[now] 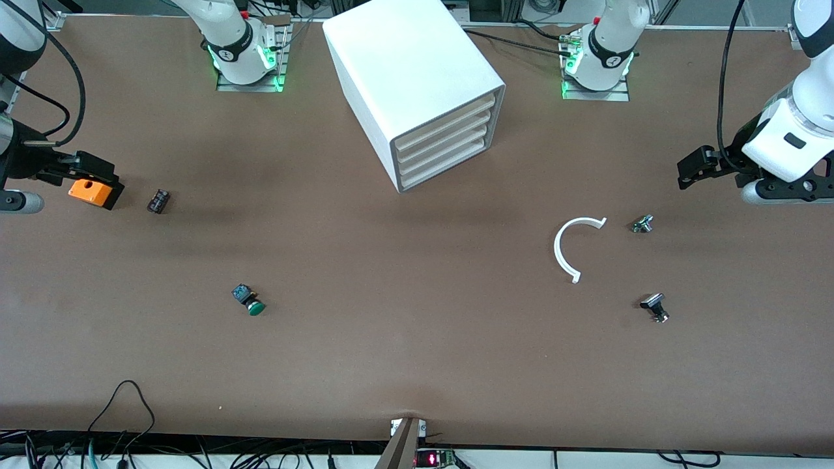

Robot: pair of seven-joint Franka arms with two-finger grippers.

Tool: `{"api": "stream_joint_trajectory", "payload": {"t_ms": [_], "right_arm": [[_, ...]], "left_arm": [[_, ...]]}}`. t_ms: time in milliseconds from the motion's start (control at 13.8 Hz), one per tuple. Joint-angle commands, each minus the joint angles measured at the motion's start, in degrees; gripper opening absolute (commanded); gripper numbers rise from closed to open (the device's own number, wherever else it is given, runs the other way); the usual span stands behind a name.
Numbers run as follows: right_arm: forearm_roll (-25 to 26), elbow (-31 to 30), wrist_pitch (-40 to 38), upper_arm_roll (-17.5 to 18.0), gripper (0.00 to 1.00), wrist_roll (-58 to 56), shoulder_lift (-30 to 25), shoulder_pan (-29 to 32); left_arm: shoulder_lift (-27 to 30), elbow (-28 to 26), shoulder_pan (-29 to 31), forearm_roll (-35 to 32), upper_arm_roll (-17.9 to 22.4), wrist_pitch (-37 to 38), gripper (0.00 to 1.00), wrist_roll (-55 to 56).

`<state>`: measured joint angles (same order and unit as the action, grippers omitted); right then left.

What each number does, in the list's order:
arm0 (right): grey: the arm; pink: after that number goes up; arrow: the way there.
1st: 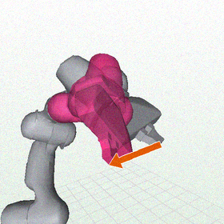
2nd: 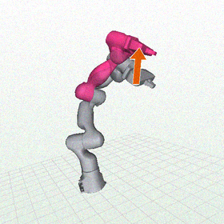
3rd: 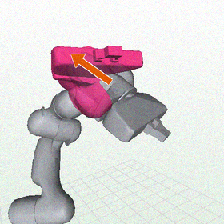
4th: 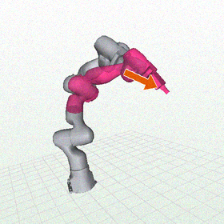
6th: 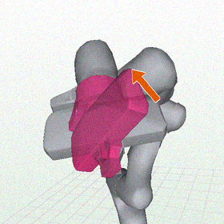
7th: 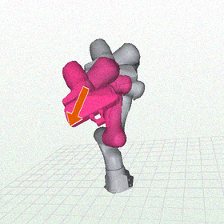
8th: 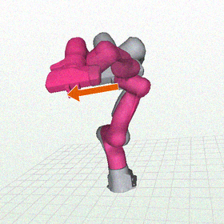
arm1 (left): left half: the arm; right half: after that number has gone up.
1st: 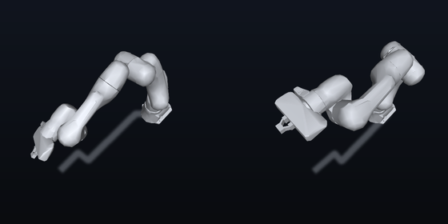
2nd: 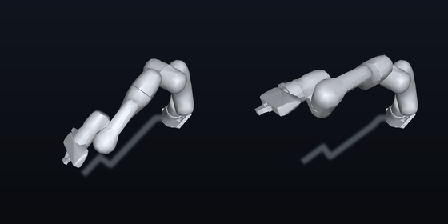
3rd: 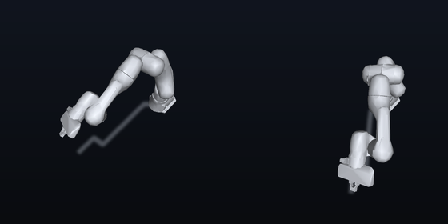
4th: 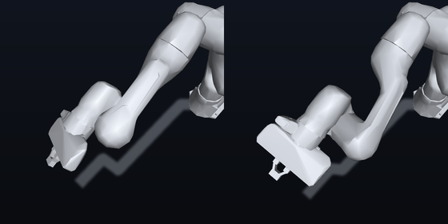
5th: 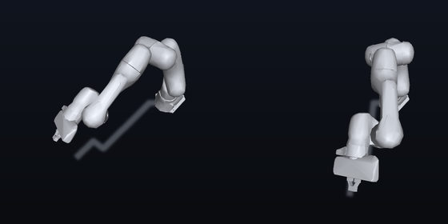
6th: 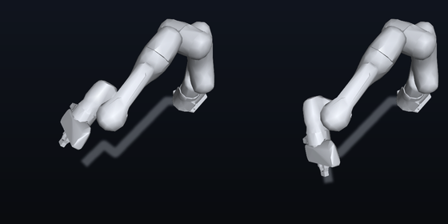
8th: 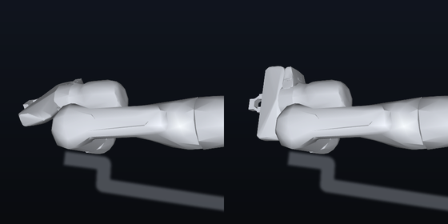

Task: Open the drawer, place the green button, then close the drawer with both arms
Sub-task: 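Move the right gripper toward the green push button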

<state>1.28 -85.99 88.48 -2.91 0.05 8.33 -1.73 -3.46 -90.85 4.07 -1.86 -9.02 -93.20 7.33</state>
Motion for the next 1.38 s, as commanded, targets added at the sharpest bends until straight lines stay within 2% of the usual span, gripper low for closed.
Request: {"api": "stream_joint_trajectory", "payload": {"t_ms": [0, 217, 1086, 1303], "right_arm": [[-0.23, 0.65, -0.58, 0.36, 1.0, 0.39, -0.24, -0.03], [-0.14, 0.65, -0.59, 0.45, 1.0, 0.31, -0.24, -0.03], [-1.02, 0.56, -0.41, 0.54, 1.0, 0.04, 0.63, -0.03], [-1.02, 0.65, 0.12, 0.89, 1.0, 0.04, 4.67, -3.53]], "left_arm": [[0.2, 0.69, 0.24, -0.07, -0.21, 1.44, 1.0, -0.03], [-1.37, 2.87, 0.15, -0.16, -0.21, 1.44, 1.0, 0.06], [-1.29, 2.88, 0.15, -0.16, -0.21, 1.8, 1.0, 0.06], [-1.37, 2.88, 0.24, -0.16, -0.13, 1.8, 1.0, 0.06]]}}
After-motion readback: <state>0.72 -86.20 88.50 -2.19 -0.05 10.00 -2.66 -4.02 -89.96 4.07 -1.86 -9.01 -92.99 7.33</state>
